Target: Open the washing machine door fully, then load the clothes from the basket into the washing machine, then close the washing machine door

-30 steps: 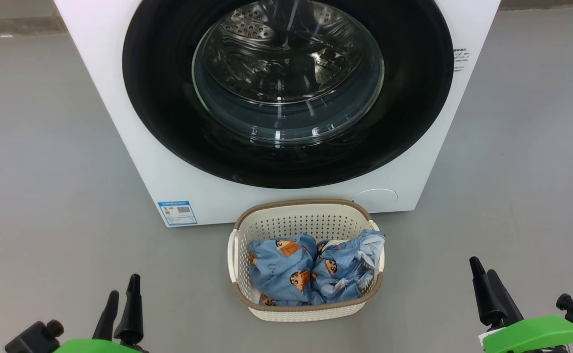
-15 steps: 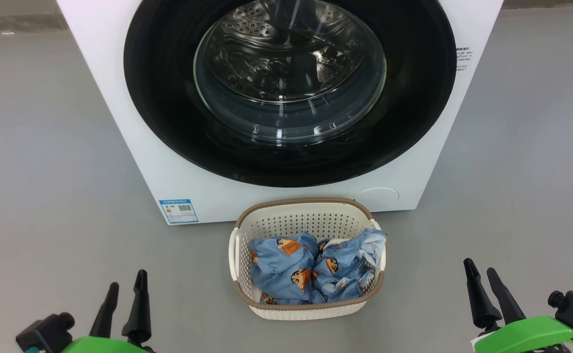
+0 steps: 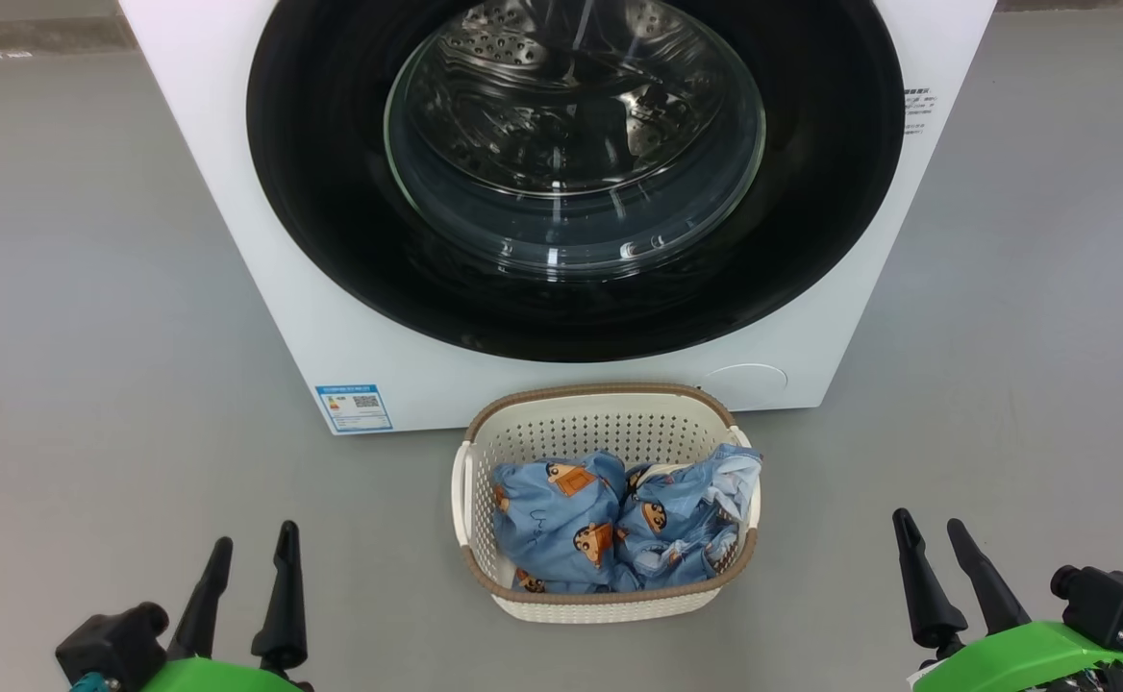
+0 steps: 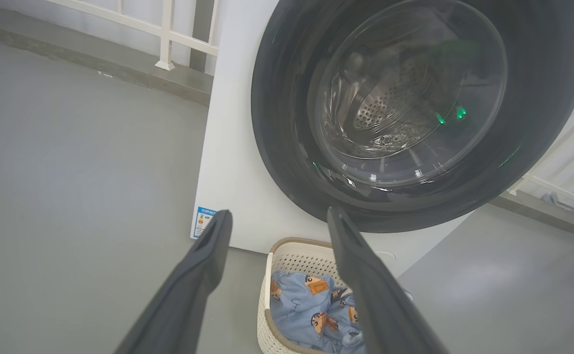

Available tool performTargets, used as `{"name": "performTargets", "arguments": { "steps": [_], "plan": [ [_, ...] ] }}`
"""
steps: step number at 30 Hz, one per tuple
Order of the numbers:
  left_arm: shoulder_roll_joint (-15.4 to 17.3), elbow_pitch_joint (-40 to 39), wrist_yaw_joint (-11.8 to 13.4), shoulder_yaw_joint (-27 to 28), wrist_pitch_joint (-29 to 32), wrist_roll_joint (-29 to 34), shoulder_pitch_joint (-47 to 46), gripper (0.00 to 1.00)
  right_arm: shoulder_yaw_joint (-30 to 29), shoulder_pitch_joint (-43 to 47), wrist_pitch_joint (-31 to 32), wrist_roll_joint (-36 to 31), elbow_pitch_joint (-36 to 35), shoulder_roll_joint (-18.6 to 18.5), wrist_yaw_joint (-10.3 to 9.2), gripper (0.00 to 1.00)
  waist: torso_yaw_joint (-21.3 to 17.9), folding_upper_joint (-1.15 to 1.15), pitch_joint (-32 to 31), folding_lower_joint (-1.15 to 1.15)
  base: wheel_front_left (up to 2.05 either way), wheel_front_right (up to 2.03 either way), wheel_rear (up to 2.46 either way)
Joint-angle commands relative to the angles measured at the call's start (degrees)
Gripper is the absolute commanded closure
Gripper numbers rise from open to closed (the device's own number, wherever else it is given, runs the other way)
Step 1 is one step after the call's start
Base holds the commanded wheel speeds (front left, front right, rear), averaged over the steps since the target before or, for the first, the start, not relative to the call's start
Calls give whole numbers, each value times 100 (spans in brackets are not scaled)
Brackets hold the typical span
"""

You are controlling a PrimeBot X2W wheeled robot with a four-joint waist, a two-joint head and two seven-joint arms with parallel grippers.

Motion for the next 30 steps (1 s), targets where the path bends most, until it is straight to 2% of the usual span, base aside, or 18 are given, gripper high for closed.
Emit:
{"name": "performTargets", "arguments": {
  "steps": [1,18,30],
  "plan": [
    [42,-197,-12,127,-90,239,-210,0,117,-238,-102,-216,-135,-102,6,0,3,0,5,0,0,0,0],
    [29,-274,-14,117,-335,1427,-200,0,157,-216,-370,-1295,-97,-117,7,0,0,0,-15,0,0,0,0],
    [20,-222,-16,229,-507,2169,-222,0,-138,-135,-558,-2128,-111,-32,8,0,-20,0,4,0,0,0,0]
  ]
}}
